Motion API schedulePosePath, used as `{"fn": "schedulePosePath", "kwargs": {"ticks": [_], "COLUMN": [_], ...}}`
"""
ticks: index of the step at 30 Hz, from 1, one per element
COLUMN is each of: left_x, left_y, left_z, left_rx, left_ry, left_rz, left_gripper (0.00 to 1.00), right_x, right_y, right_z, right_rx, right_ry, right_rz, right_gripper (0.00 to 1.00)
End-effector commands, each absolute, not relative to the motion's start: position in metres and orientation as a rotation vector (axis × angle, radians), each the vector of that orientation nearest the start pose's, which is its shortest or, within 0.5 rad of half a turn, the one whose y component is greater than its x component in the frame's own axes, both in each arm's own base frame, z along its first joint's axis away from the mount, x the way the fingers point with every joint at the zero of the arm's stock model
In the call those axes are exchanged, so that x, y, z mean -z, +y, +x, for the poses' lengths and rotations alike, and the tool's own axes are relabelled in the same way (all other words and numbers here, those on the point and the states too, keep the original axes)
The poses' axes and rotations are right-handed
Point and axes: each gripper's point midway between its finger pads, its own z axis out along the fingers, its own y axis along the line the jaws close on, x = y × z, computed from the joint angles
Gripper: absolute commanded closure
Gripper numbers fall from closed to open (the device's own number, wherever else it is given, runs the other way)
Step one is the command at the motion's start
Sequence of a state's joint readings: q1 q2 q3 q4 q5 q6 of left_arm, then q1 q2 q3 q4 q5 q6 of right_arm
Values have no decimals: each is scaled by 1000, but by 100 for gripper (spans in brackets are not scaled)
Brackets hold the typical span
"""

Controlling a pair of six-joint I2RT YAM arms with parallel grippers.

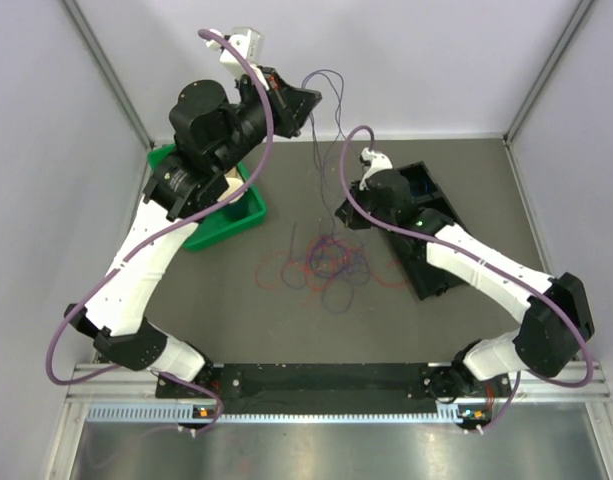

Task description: Untangle the cables

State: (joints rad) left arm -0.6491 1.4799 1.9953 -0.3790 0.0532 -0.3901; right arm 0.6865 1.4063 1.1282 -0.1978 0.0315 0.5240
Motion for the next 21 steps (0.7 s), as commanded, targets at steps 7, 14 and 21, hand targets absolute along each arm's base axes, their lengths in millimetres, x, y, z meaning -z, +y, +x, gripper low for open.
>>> {"fn": "schedulePosePath", "kwargs": {"ticks": [7, 14, 21], "left_x": [-560, -529, -533], "left_y": [-223, -202, -207], "left_z": [331, 356, 354], "left_rx": [726, 709, 764], "left_ry": [1439, 1526, 1518], "left_rz": [90, 9, 11], "left_gripper": [100, 100, 100], "right_x": [-410, -500, -416], "right_y": [251, 225, 264], "right_z": [313, 284, 292], "right_rx": [-763, -800, -837], "right_ry": [1639, 1451, 1645], "right_rz": [-85, -91, -245], "right_gripper": [100, 100, 70]}}
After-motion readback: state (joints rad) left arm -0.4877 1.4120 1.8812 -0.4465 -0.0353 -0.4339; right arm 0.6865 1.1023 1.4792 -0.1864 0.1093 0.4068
